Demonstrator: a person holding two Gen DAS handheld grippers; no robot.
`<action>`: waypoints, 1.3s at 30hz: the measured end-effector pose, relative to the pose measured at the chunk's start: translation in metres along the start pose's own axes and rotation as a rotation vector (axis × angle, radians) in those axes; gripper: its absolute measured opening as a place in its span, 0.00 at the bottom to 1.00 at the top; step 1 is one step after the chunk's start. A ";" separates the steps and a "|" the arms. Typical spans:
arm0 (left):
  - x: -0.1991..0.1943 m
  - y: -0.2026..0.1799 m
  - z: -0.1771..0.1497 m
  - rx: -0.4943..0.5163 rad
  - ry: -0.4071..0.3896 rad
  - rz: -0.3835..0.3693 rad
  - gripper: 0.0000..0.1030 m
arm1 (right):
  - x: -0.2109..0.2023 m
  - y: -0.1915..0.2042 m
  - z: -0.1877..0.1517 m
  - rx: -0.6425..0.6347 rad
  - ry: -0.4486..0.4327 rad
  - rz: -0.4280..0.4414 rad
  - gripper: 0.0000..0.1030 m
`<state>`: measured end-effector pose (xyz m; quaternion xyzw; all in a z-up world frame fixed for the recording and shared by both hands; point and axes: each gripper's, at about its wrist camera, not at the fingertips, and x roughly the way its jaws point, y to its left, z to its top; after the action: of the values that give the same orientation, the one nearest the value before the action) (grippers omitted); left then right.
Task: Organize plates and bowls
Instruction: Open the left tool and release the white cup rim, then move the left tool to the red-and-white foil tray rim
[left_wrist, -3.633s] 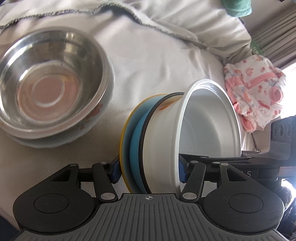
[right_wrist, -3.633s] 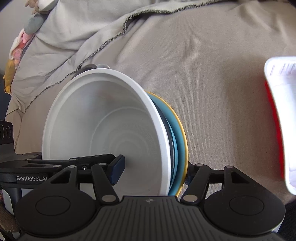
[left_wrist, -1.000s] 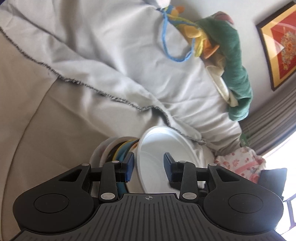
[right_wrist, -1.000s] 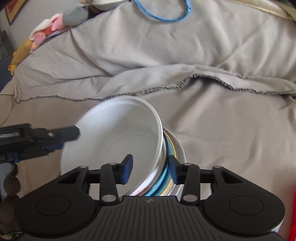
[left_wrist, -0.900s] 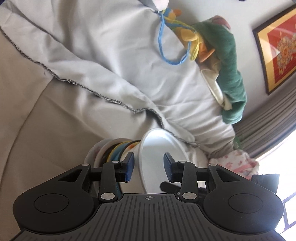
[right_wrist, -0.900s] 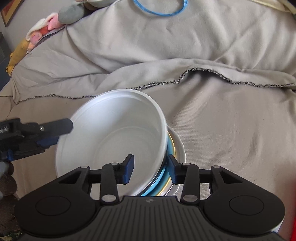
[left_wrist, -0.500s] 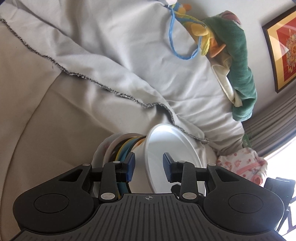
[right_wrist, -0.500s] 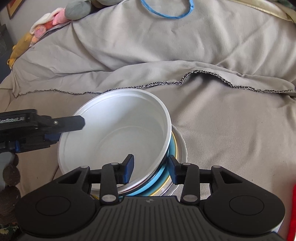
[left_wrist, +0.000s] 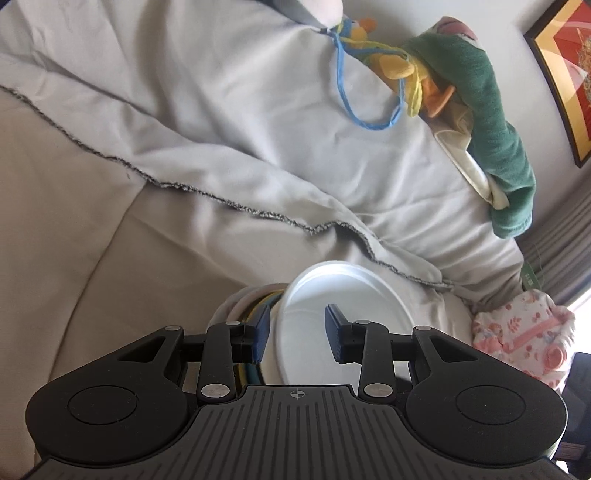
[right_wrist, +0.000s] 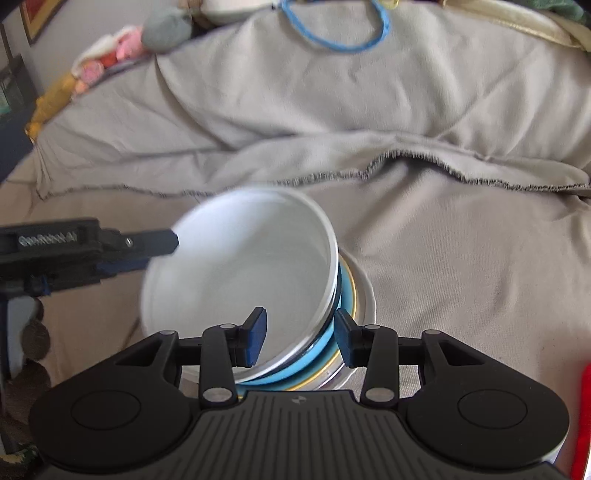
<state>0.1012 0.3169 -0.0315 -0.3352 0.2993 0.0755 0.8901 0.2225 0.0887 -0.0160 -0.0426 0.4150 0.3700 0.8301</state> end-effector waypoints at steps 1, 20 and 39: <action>-0.003 -0.005 0.000 0.003 -0.008 0.015 0.36 | -0.007 -0.002 0.000 0.005 -0.020 0.006 0.39; 0.133 -0.239 -0.108 0.238 0.438 -0.241 0.36 | -0.128 -0.246 -0.064 0.281 -0.130 -0.309 0.45; 0.187 -0.251 -0.159 0.401 0.479 -0.015 0.22 | -0.066 -0.285 -0.145 0.600 0.017 -0.158 0.50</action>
<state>0.2601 0.0108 -0.0974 -0.1635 0.5071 -0.0727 0.8431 0.2870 -0.2103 -0.1306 0.1690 0.5081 0.1648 0.8283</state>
